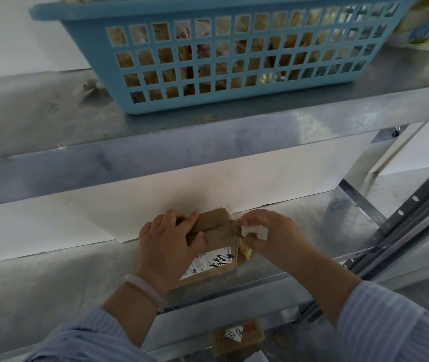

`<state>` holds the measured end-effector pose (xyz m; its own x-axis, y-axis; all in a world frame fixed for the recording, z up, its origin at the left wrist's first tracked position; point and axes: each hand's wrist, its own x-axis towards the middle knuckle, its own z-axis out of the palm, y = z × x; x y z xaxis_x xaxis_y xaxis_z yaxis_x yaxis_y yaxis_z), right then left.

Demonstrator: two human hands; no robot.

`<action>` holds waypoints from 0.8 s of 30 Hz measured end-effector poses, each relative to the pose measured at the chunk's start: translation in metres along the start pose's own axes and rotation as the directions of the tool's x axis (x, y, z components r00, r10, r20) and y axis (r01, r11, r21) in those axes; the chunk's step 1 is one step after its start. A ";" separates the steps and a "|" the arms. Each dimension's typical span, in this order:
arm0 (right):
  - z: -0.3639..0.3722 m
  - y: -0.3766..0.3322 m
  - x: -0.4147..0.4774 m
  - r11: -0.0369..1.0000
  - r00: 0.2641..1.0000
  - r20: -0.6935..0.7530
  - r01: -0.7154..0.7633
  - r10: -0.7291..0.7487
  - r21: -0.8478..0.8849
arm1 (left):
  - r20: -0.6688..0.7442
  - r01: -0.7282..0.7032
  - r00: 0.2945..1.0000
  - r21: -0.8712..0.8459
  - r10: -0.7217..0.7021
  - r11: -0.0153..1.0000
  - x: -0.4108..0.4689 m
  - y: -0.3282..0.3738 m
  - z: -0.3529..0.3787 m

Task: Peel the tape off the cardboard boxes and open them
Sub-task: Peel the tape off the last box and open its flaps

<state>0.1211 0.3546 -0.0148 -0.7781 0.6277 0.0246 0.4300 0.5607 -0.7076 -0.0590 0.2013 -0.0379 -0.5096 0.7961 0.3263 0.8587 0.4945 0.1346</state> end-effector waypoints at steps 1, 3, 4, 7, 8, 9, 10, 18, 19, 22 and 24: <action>0.001 -0.002 -0.001 0.999 0.998 -0.052 0.022 -0.024 -0.042 | -0.002 0.003 1.000 0.000 -0.003 1.000 0.000 0.000 0.000; 0.003 0.002 -0.003 0.997 0.995 -0.090 0.031 -0.037 -0.075 | -0.003 0.015 1.000 -0.011 -0.015 1.000 0.001 0.002 -0.001; 0.003 0.004 -0.004 0.996 0.995 -0.089 0.026 -0.033 -0.081 | 0.000 0.016 1.000 -0.014 -0.016 1.000 0.001 0.002 -0.001; 0.001 0.006 -0.005 1.000 0.995 -0.099 -0.008 0.006 -0.020 | 0.021 -0.002 1.000 -0.009 0.003 1.000 0.002 0.001 -0.002; 0.001 0.005 -0.004 0.999 0.996 -0.081 -0.025 0.028 0.031 | 0.020 -0.007 1.000 -0.007 0.007 1.000 0.001 0.000 -0.002; 0.001 0.004 -0.004 0.996 0.998 -0.042 -0.042 0.045 0.077 | 0.016 -0.008 1.000 -0.005 0.008 1.000 0.001 0.000 -0.001; 0.003 0.003 -0.003 0.994 0.998 0.007 -0.061 0.060 0.086 | 0.013 -0.008 1.000 -0.002 0.008 1.000 0.001 0.000 -0.001; 0.007 0.015 -0.004 0.972 0.976 -0.073 -0.192 0.204 0.138 | 0.009 -0.009 1.000 0.000 0.009 1.000 0.000 0.000 -0.001; 0.004 0.015 -0.003 0.959 0.964 -0.125 -0.208 0.235 0.193 | 0.009 -0.007 1.000 0.000 0.007 1.000 0.000 0.000 -0.001; -0.001 0.009 0.006 0.838 0.925 -0.186 -0.197 0.331 0.508 | -0.006 -0.003 1.000 -0.002 0.003 1.000 0.001 0.001 -0.002; 0.002 0.001 0.012 0.768 0.933 -0.119 -0.202 0.340 0.608 | -0.017 -0.005 1.000 -0.003 0.004 1.000 0.001 0.001 -0.002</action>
<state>0.1111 0.3622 -0.0164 -0.5253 0.8403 -0.1339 0.2093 -0.0250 -0.9775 -0.0583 0.2020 -0.0359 -0.5048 0.7922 0.3430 0.8611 0.4899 0.1360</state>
